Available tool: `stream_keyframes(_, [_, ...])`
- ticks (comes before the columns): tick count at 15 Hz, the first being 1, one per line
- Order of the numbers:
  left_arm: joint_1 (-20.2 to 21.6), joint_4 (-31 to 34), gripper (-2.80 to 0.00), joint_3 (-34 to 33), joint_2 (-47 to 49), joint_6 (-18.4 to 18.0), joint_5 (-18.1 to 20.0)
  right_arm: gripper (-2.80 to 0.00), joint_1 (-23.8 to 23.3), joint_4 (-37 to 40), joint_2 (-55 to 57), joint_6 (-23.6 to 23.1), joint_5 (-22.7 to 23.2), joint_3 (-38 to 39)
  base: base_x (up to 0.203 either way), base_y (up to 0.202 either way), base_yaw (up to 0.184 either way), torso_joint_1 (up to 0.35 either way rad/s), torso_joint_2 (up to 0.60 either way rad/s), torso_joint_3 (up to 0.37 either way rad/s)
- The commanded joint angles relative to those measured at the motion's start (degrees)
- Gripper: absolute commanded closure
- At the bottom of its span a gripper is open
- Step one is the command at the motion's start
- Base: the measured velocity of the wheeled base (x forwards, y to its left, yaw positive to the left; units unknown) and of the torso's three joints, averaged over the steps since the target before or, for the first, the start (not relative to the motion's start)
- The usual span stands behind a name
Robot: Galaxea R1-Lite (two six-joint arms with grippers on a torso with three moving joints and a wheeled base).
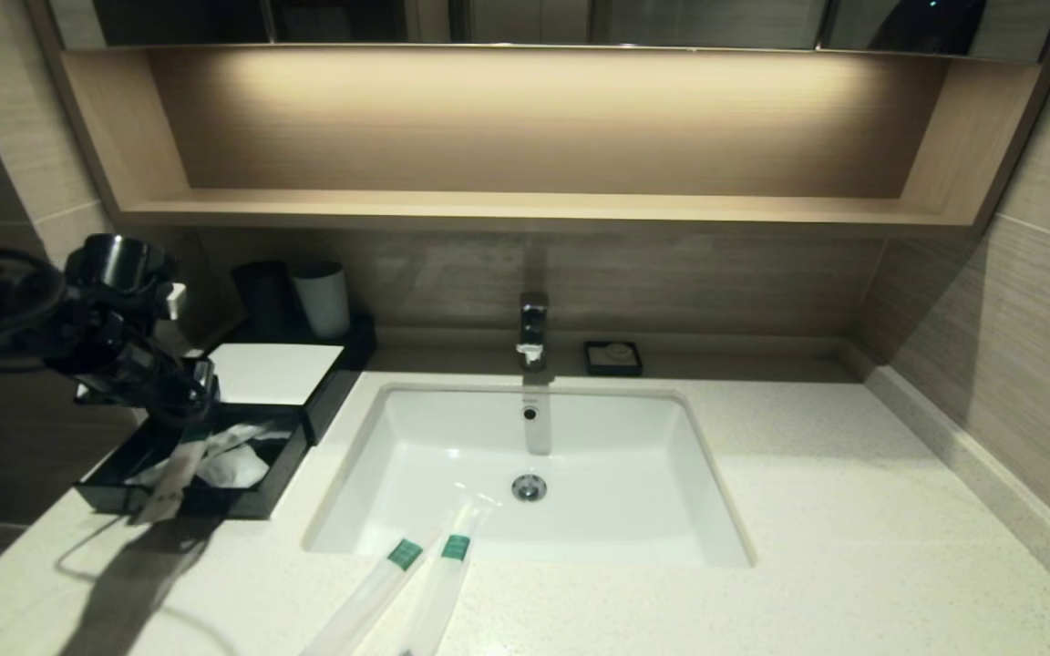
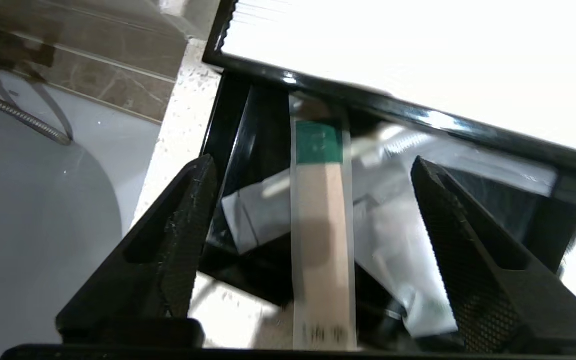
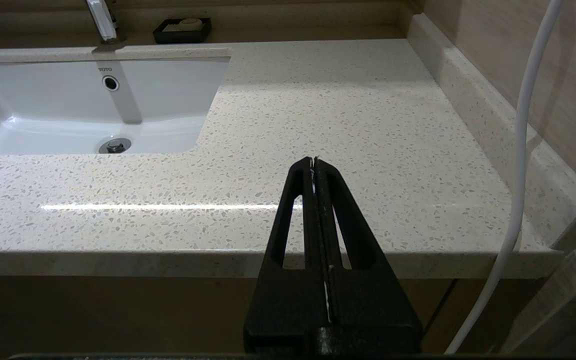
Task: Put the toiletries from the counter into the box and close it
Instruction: Place the bathroom toiletry into the drawer
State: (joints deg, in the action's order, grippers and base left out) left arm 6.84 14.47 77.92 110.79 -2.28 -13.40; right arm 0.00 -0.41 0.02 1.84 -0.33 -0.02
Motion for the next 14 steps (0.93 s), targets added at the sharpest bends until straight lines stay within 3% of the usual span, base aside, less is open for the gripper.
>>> stream_keyframes(1, [-0.8,0.5,-2.80,-3.1,-7.3,0.2,-0.1,0.00,0.0,0.0,0.1,0.0,0.0,0.0,0.000,0.000,0.000,0.000,0.00,0.000])
stream_keyframes(3, [-1.9,0.5,-2.80,-6.8,-10.9,0.8,-0.1,0.00,0.0,0.0,0.1,0.0,0.0,0.0,0.000,0.000,0.000,0.000,0.00,0.000])
stream_keyframes(4, [-2.4,0.4,0.00,-8.2,-11.8,1.6,0.0,0.00,0.0,0.0,0.1,0.0,0.0,0.0,0.000,0.000,0.000,0.000,0.00,0.000])
stream_keyframes(14, [-3.1,0.2,0.00,-19.3,-15.9,4.1,0.0,0.00,0.0,0.0,0.1,0.0,0.0,0.0,0.000,0.000,0.000,0.000,0.00,0.000])
